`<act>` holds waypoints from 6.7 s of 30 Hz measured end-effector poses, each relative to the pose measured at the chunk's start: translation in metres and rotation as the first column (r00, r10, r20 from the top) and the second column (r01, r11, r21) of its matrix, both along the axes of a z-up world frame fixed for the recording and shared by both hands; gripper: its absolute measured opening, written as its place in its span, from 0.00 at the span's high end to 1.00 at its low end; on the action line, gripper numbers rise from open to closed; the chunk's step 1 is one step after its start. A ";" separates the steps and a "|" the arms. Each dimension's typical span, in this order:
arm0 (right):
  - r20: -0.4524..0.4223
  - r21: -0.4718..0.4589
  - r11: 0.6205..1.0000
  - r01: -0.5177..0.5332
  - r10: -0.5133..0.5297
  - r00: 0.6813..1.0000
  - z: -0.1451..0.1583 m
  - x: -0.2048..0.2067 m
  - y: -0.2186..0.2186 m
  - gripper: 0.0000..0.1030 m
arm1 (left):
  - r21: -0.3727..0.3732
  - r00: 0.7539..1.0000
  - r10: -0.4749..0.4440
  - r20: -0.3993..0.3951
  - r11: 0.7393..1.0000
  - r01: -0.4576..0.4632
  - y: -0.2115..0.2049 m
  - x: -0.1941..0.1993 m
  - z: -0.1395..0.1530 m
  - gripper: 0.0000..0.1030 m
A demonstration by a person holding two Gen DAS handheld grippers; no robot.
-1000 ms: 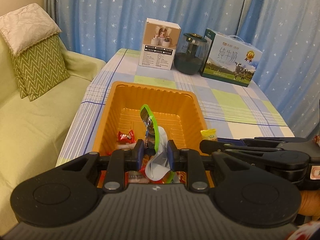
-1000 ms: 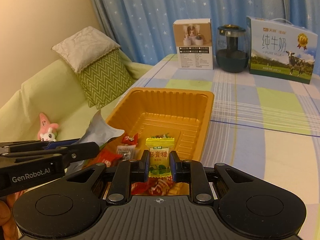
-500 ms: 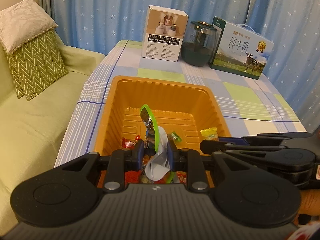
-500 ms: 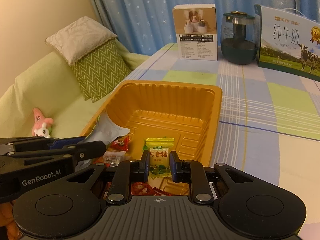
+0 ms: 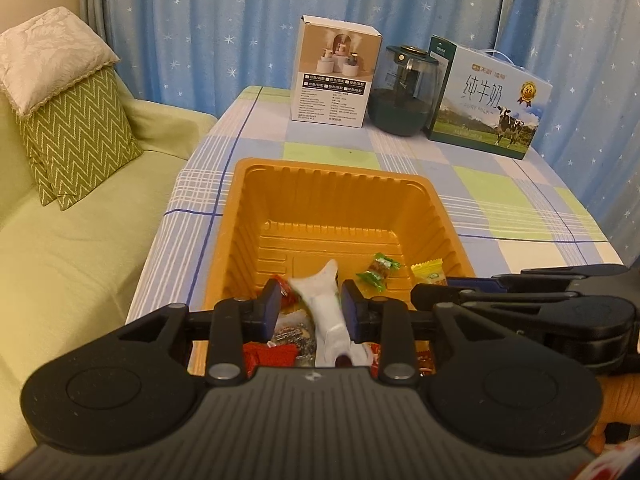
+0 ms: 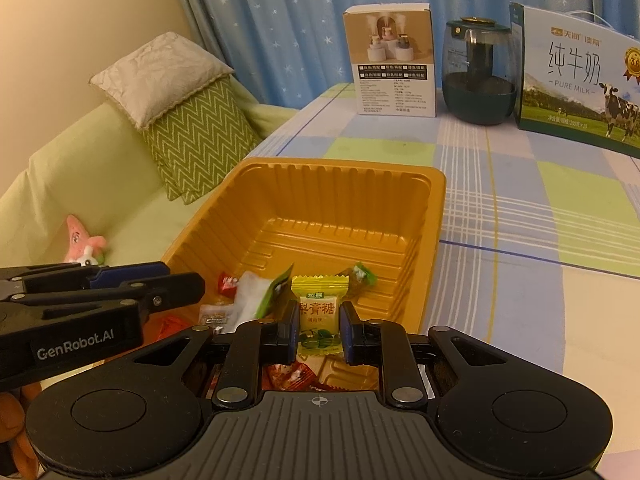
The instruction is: Organize snacks
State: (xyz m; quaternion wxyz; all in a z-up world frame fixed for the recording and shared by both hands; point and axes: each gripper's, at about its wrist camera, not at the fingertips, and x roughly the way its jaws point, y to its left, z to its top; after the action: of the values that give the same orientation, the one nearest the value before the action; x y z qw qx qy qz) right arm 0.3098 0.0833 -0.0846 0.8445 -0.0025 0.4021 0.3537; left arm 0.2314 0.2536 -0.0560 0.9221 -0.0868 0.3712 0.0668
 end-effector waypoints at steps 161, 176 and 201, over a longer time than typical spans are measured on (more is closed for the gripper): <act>0.105 0.024 0.973 0.231 -0.232 0.967 0.110 -0.270 -0.205 0.03 | 0.117 0.994 0.091 0.053 0.988 -0.097 -0.142 -0.268 0.098 0.00; 0.104 0.027 0.971 0.237 -0.239 0.966 0.111 -0.266 -0.209 0.03 | 0.118 0.995 0.089 0.052 0.988 -0.094 -0.144 -0.266 0.097 0.00; 0.101 0.024 0.971 0.238 -0.239 0.966 0.109 -0.268 -0.205 0.03 | 0.114 0.995 0.082 0.062 0.989 -0.089 -0.143 -0.268 0.093 0.00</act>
State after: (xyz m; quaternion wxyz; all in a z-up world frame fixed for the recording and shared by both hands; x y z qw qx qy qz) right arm 0.0420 -0.1219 0.0244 0.9006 0.0324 0.3532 0.2514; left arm -0.0368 0.1102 0.0365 0.9321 -0.0504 0.3360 0.1253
